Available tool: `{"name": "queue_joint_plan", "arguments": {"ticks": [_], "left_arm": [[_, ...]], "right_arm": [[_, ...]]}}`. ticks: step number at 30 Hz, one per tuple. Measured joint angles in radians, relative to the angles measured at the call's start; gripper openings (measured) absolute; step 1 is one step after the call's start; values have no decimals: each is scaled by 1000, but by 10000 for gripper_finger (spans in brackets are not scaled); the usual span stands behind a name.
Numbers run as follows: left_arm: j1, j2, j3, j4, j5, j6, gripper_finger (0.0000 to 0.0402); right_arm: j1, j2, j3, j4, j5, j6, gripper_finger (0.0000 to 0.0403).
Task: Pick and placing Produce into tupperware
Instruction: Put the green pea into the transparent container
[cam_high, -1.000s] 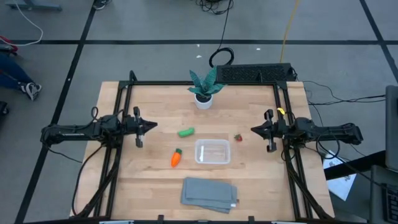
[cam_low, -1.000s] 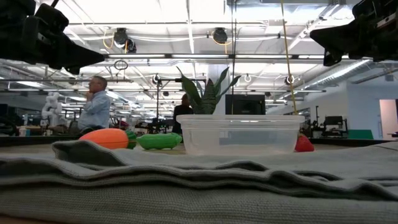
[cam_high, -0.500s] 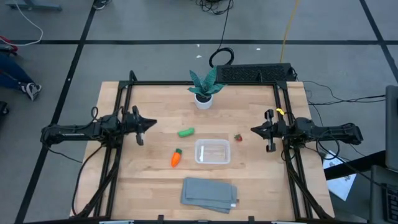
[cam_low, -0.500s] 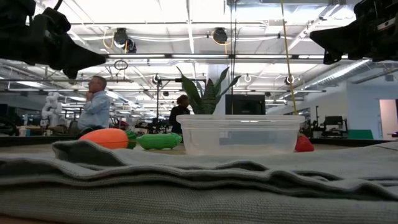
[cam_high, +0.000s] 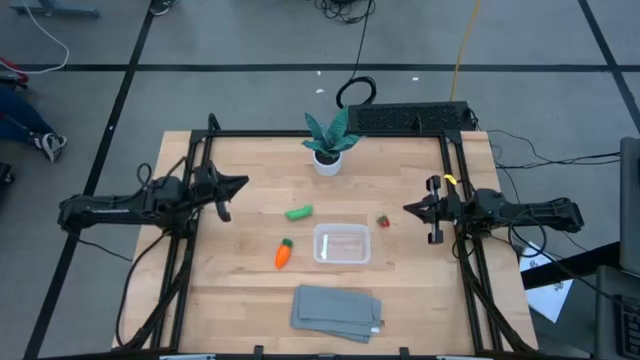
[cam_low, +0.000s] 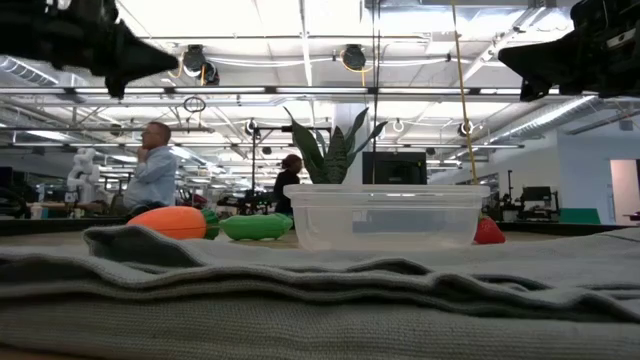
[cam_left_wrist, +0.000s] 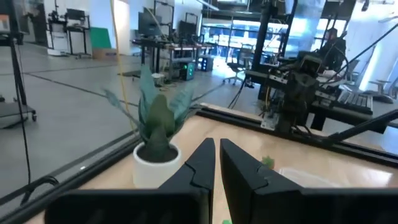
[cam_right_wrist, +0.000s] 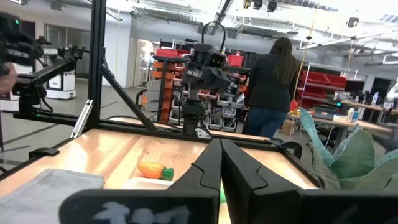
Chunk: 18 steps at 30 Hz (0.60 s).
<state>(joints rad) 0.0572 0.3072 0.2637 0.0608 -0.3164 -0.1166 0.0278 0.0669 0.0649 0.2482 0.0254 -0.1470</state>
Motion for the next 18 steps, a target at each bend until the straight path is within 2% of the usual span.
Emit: {"name": "queue_joint_plan", "arguments": {"ticks": [9, 18], "left_arm": [[79, 284, 211, -143, -47, -60, 26], [160, 514, 337, -168, 89, -63, 26]], "right_arm": [[0, 0, 0, 22, 0, -19, 0], [0, 0, 0, 24, 0, -23, 0]]}}
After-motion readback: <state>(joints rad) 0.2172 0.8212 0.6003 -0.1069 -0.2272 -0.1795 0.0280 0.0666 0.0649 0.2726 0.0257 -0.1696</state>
